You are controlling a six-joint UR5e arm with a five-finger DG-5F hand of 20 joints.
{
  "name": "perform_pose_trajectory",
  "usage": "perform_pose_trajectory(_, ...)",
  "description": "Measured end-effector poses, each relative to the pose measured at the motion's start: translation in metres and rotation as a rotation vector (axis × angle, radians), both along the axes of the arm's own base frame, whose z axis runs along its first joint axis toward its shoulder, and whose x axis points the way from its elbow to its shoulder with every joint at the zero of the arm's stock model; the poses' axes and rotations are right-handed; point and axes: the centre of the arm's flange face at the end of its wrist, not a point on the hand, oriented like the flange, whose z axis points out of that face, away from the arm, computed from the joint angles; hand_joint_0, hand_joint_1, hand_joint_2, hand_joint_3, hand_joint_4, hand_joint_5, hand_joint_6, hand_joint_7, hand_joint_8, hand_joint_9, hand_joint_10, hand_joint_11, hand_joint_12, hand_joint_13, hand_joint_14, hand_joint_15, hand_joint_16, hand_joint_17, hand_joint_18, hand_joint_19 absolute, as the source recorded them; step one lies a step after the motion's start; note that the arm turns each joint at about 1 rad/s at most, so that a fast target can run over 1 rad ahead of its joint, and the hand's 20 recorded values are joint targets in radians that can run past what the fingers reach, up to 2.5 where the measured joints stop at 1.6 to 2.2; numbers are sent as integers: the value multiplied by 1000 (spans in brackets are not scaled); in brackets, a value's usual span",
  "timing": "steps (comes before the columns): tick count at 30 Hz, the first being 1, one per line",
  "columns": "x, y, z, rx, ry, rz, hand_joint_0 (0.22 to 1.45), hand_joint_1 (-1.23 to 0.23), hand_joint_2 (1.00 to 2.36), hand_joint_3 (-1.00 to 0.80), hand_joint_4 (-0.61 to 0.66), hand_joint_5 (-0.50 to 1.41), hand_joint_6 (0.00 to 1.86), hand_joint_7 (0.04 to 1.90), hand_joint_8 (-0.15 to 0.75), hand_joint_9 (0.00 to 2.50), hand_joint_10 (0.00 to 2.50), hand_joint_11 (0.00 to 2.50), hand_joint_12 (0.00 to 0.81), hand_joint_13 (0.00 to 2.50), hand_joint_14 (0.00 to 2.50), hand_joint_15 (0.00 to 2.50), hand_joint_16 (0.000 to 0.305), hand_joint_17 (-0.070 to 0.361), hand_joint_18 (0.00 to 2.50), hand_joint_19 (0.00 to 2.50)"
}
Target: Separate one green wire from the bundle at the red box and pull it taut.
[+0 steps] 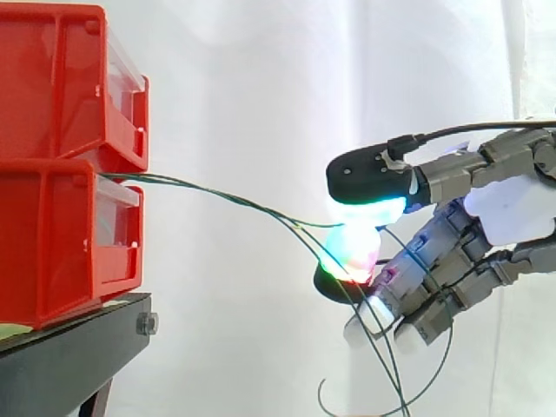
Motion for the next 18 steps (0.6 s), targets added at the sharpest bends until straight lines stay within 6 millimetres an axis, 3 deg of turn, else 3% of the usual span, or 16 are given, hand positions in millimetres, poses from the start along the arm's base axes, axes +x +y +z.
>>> perform_pose_trajectory(13,3,26,-2,136,-63,62,556,-697,1017,-121,42,-92,880,1051,285,979,16,467,357,561,11,260,54,121,572,410)
perform_pose_trajectory(18,2,32,8,161,-84,64,556,-696,1018,-122,42,-92,880,1052,285,980,16,463,357,564,10,254,54,121,572,410)
